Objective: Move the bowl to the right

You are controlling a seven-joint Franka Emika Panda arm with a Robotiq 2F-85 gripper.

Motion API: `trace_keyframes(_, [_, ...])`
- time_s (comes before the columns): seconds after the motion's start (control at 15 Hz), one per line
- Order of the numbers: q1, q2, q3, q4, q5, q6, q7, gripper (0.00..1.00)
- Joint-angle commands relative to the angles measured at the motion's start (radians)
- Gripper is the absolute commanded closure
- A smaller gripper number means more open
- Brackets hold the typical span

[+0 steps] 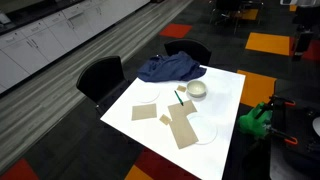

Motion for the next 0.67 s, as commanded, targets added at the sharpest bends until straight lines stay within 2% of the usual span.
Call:
trace_keyframes(0.0, [-0.011, 0.002, 0.010, 0.002, 0.006, -0.003, -0.006, 0.00])
trace_keyframes(0.33, [-0.010, 0.001, 0.015, 0.000, 0.011, 0.010, 0.006, 0.00])
trace_keyframes(0.6, [-0.001, 0.020, 0.071, -0.010, 0.030, 0.128, 0.105, 0.00])
